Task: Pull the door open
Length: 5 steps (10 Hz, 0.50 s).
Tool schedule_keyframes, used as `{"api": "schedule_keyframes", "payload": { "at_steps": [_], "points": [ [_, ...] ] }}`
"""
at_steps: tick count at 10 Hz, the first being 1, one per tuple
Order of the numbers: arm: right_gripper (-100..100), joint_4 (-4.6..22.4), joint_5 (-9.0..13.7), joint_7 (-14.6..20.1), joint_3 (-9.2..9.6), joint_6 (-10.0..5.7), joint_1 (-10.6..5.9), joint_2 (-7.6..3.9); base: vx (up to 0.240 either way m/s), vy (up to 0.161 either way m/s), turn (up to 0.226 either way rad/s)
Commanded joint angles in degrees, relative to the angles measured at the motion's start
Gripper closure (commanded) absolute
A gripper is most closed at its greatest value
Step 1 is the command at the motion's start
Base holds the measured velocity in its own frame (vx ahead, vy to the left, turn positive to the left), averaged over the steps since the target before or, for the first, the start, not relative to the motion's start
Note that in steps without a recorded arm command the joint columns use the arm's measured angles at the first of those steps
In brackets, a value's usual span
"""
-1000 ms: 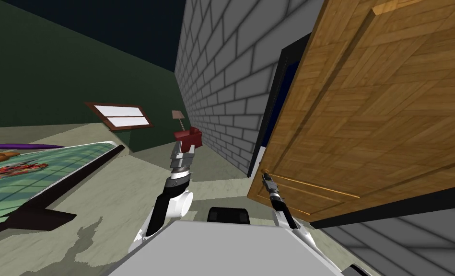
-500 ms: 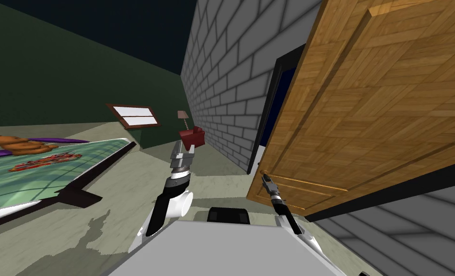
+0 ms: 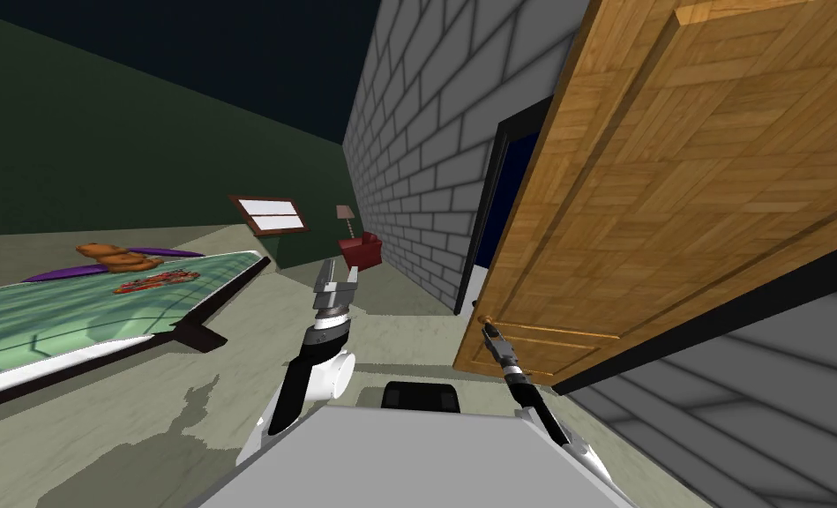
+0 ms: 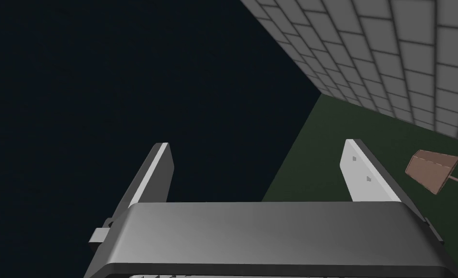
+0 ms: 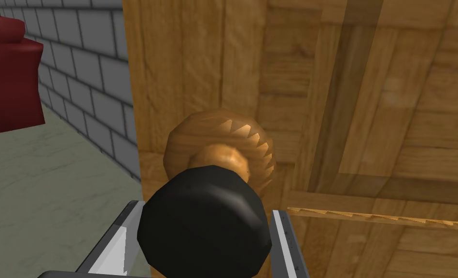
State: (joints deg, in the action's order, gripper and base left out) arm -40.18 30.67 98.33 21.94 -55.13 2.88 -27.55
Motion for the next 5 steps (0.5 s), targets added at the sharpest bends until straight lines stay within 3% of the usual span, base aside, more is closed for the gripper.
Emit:
{"api": "schedule_keyframes", "payload": {
  "at_steps": [1, 2, 5],
  "points": [
    [100, -0.18, -0.41, 1.16, 0.97, -1.09, 0.28, -0.78, -0.197, -0.047, 0.051],
    [100, 0.22, -0.31, 0.72, 0.7, -0.6, 0.09, -0.41, -0.083, -0.022, 0.014],
    [100, 0.7, -1.5, 3.11, 2.8, -3.59, 1.39, -2.07, -0.179, -0.074, 0.121]
  ]
}}
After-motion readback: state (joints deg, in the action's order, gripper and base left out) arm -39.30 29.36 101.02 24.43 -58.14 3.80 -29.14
